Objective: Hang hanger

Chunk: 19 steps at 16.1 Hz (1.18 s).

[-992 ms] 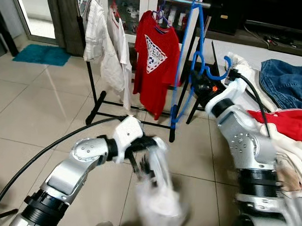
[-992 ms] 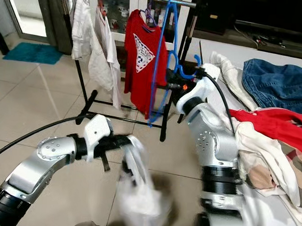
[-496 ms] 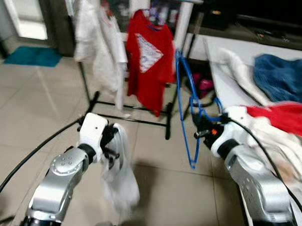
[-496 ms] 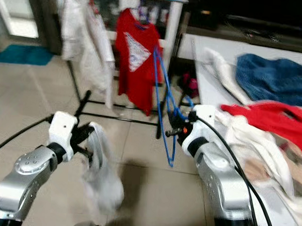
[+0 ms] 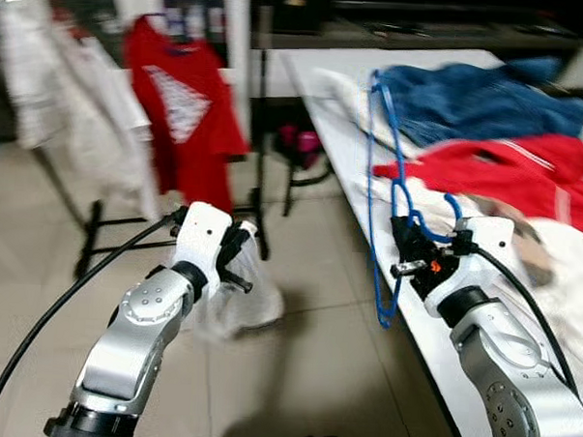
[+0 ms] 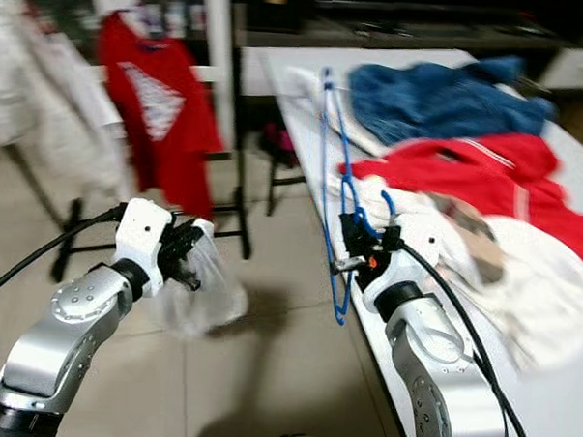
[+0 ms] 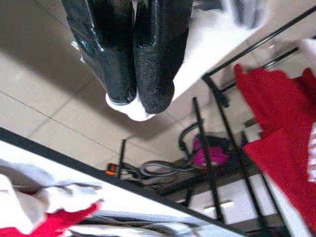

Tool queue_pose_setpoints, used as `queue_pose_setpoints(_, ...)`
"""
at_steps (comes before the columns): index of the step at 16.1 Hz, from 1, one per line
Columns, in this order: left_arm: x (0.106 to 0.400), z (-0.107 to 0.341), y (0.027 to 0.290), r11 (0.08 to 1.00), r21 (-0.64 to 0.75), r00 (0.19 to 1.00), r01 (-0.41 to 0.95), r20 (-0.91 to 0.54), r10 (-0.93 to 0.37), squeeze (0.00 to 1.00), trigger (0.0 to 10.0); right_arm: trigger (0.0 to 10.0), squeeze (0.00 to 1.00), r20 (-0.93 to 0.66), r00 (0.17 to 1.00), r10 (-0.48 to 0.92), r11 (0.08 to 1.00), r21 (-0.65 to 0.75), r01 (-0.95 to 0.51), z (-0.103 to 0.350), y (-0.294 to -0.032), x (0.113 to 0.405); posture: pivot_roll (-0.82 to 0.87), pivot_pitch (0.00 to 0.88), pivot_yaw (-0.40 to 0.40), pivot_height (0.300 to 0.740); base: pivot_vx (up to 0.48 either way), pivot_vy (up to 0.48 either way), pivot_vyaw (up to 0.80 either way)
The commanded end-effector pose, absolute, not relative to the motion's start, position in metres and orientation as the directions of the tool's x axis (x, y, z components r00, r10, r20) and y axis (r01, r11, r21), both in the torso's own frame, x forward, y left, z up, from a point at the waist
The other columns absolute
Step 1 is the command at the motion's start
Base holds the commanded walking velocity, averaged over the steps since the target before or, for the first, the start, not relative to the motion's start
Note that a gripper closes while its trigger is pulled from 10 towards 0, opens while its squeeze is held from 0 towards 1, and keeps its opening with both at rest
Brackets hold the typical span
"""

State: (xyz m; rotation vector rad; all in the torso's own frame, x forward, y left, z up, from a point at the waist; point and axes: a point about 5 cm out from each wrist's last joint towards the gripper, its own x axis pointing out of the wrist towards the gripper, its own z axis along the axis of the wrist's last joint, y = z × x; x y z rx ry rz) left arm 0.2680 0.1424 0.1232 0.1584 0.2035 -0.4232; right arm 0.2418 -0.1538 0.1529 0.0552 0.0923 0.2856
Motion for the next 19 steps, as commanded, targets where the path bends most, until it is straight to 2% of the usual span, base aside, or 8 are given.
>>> queue_pose_setpoints(1,0.263,0.123,0.142,0.897,0.138,0.896,0.419,-0.225,-0.384,0.00,10.0,10.0,0.00,-0.108,0.970,0.219,0.976,0.014,-0.219,0.153,-0.158,0.242,-0.02,0.000,-0.020,0.740,0.000,0.000,-0.80)
queue_pose_setpoints(2,0.262,0.122,0.143,0.897,0.148,0.897,0.416,-0.228,-0.378,0.00,10.0,10.0,0.00,-0.115,0.973,0.200,0.979,-0.003,-0.202,0.152,-0.160,0.242,-0.02,0.000,-0.029,0.740,0.000,0.000,-0.76)
queue_pose_setpoints(3,0.262,0.123,0.140,0.896,0.154,0.898,0.416,-0.223,-0.379,0.00,10.0,10.0,0.00,-0.114,0.982,0.153,0.988,0.032,-0.150,0.153,-0.162,0.244,-0.02,0.000,-0.040,0.740,0.000,0.000,-0.76)
queue_pose_setpoints(5,0.266,0.127,0.134,0.890,0.156,0.895,0.429,-0.211,-0.394,0.00,10.0,10.0,0.00,-0.084,0.985,0.149,0.987,0.073,-0.143,0.158,-0.158,0.245,-0.02,0.000,-0.040,0.740,0.000,0.000,-0.78)
queue_pose_setpoints(11,0.265,0.126,0.134,0.871,0.201,0.886,0.448,-0.235,-0.401,0.00,10.0,10.0,0.00,-0.141,0.967,0.213,0.972,0.134,-0.195,0.152,-0.146,0.242,0.00,0.000,-0.023,0.740,0.000,0.000,-0.67)
queue_pose_setpoints(13,0.265,0.126,0.133,0.871,0.197,0.884,0.451,-0.234,-0.405,0.00,10.0,10.0,0.00,-0.092,0.969,0.228,0.970,0.108,-0.218,0.158,-0.145,0.240,-0.02,0.000,-0.018,0.740,0.000,0.000,0.00)
queue_pose_setpoints(16,0.269,0.125,0.129,0.860,0.194,0.874,0.473,-0.231,-0.428,0.00,10.0,10.0,0.00,-0.033,0.959,0.282,0.956,0.093,-0.278,0.168,-0.139,0.237,-0.03,0.000,-0.015,0.740,0.000,0.000,-0.78)
queue_pose_setpoints(19,0.267,0.124,0.125,0.858,0.188,0.870,0.478,-0.235,-0.434,0.00,10.0,10.0,0.00,-0.035,0.963,0.266,0.961,0.091,-0.262,0.166,-0.140,0.233,-0.03,0.000,-0.003,0.740,0.000,0.000,-0.79)
